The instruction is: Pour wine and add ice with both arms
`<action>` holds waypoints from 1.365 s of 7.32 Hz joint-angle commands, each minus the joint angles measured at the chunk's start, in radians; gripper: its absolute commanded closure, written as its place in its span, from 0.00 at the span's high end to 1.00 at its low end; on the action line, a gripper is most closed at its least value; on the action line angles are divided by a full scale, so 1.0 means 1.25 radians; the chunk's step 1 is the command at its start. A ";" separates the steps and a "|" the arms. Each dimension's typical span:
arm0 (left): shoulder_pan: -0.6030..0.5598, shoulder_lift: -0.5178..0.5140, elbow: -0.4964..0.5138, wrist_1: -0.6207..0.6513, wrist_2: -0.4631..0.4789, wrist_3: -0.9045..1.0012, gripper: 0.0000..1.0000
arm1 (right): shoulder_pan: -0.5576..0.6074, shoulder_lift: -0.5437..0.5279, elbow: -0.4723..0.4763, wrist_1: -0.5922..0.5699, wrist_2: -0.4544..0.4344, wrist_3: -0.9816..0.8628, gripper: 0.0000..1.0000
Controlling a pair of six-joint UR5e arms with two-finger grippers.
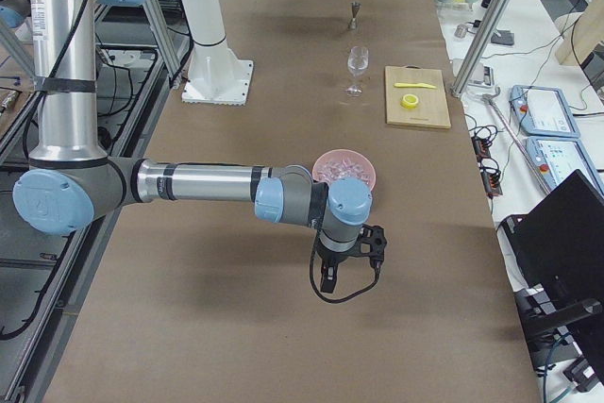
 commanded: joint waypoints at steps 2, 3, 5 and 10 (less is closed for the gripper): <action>0.001 0.001 0.002 0.000 -0.002 0.000 0.99 | -0.001 -0.005 0.048 -0.009 0.025 -0.001 1.00; 0.001 0.001 0.002 0.000 0.000 0.000 0.99 | -0.001 -0.006 0.043 -0.006 0.024 -0.001 1.00; 0.001 0.001 0.001 0.000 0.001 0.001 0.99 | -0.001 -0.005 0.041 -0.004 0.024 -0.001 1.00; 0.002 -0.017 -0.025 -0.016 0.002 0.002 0.99 | -0.001 -0.005 0.047 0.001 0.024 -0.001 1.00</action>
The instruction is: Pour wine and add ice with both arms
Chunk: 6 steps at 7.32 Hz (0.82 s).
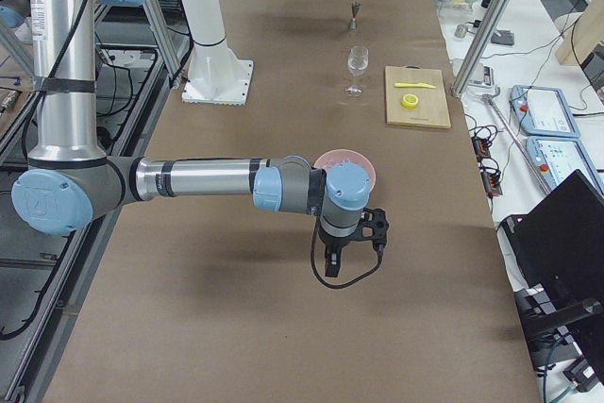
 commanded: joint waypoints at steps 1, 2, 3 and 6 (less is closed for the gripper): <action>0.000 0.002 -0.015 -0.008 -0.005 -0.006 0.99 | 0.001 0.008 0.010 -0.005 0.001 0.000 1.00; 0.000 0.000 -0.012 -0.008 -0.005 -0.020 0.99 | 0.000 0.013 0.021 -0.002 0.001 -0.008 1.00; 0.000 -0.006 -0.016 -0.008 -0.005 -0.031 0.99 | 0.000 0.013 0.042 -0.003 -0.005 -0.010 1.00; 0.009 -0.044 -0.015 -0.008 0.003 -0.021 0.99 | -0.044 0.010 0.041 -0.003 0.005 0.001 1.00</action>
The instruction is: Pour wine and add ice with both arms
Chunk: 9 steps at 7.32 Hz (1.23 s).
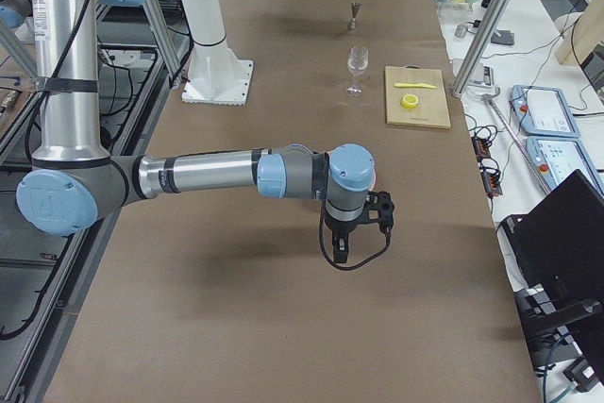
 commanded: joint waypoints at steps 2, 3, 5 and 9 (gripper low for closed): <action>0.007 0.035 0.001 -0.098 0.005 -0.003 0.99 | -0.021 -0.003 -0.005 -0.006 0.041 0.013 1.00; 0.007 0.036 -0.004 -0.100 -0.002 -0.004 0.99 | -0.019 0.000 -0.016 0.002 0.090 0.068 1.00; 0.017 0.031 -0.053 -0.097 -0.014 -0.047 0.99 | -0.023 0.002 -0.012 0.004 0.094 0.061 1.00; 0.260 0.025 -0.332 -0.097 0.079 -0.600 0.99 | -0.023 -0.011 -0.016 0.044 0.093 0.072 1.00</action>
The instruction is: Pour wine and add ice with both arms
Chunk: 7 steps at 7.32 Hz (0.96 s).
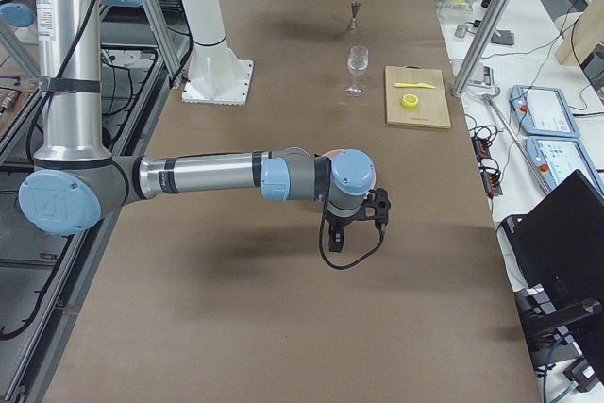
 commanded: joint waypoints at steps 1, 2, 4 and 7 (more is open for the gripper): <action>0.181 -0.002 -0.159 0.000 0.141 -0.312 0.99 | 0.000 0.001 0.000 0.004 0.002 0.007 1.00; 0.275 -0.006 -0.193 0.000 0.239 -0.436 0.99 | 0.000 0.001 -0.001 0.004 0.007 0.007 1.00; 0.515 -0.044 -0.210 0.007 0.552 -0.600 0.99 | 0.000 0.001 -0.001 0.004 0.009 0.006 1.00; 0.727 -0.106 -0.119 0.045 0.867 -0.725 0.99 | 0.000 0.002 -0.001 0.004 0.009 0.006 1.00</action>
